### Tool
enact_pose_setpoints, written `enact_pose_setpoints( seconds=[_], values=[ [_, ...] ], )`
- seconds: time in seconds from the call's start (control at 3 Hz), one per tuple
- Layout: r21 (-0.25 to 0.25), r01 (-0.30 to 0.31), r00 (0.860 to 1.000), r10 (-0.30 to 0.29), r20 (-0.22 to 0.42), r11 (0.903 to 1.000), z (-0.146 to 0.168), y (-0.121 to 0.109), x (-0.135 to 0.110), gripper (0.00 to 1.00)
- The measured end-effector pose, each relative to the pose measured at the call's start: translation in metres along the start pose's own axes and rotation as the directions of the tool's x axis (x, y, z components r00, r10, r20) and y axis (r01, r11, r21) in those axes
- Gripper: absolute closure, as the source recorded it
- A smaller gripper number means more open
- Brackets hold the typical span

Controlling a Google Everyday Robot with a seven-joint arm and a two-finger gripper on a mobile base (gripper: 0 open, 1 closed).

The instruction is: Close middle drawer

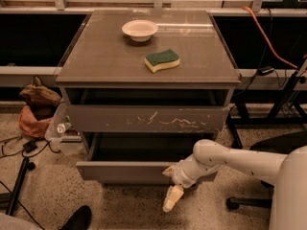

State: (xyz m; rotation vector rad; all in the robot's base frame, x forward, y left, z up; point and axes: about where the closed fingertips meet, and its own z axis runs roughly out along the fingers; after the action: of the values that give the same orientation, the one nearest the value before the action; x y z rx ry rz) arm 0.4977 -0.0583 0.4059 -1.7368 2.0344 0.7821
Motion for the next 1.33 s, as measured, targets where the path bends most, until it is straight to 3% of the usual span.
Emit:
enact_pose_setpoints(
  seconds=[0.33, 1.0, 1.33],
  values=[
    [0.000, 0.000, 1.000, 0.000, 0.000, 1.0000, 0.000, 0.001, 0.000, 0.00],
    [0.096, 0.000, 1.000, 0.000, -0.001, 0.9954, -0.023, -0.067, -0.014, 0.00],
    [0.096, 0.000, 1.000, 0.000, -0.001, 0.9954, -0.023, -0.067, -0.014, 0.00]
  ],
)
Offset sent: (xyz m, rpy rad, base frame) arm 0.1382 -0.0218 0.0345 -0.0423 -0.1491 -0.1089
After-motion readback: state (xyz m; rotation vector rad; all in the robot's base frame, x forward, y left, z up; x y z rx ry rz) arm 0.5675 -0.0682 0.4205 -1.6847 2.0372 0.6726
